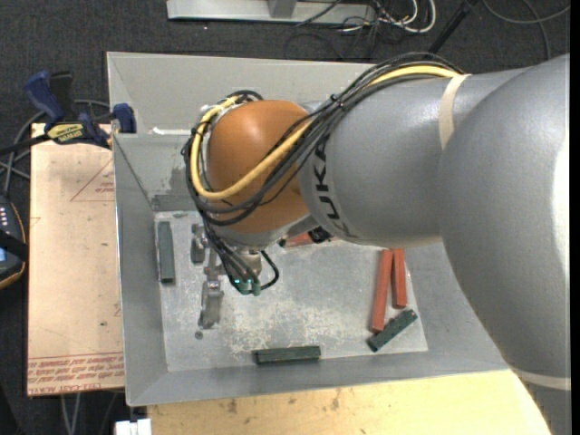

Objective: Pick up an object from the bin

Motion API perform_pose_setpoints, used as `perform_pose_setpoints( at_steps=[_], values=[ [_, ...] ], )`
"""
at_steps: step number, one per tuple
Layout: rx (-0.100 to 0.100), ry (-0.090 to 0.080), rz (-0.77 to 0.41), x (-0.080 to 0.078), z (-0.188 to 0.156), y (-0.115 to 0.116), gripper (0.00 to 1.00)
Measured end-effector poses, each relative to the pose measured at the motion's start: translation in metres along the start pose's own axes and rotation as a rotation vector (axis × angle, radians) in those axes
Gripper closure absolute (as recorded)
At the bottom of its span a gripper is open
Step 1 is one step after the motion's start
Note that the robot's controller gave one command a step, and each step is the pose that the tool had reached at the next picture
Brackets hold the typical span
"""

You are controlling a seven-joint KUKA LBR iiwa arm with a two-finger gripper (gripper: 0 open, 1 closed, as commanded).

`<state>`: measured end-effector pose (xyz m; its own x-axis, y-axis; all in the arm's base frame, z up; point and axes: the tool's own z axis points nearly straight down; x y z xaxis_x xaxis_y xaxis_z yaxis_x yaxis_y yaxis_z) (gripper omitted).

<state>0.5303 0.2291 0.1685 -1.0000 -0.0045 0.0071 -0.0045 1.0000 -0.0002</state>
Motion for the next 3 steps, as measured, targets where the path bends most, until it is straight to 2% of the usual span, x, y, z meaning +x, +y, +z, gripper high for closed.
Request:
perform_pose_setpoints(
  at_steps=[1,2,3],
  values=[
    [0.002,-0.006,-0.182,0.046,-0.017,-0.064,0.0],
    [0.002,-0.003,-0.291,0.04,0.037,-0.109,0.0],
    [-0.001,-0.015,-0.277,0.046,0.089,-0.12,0.0]
  ],
)
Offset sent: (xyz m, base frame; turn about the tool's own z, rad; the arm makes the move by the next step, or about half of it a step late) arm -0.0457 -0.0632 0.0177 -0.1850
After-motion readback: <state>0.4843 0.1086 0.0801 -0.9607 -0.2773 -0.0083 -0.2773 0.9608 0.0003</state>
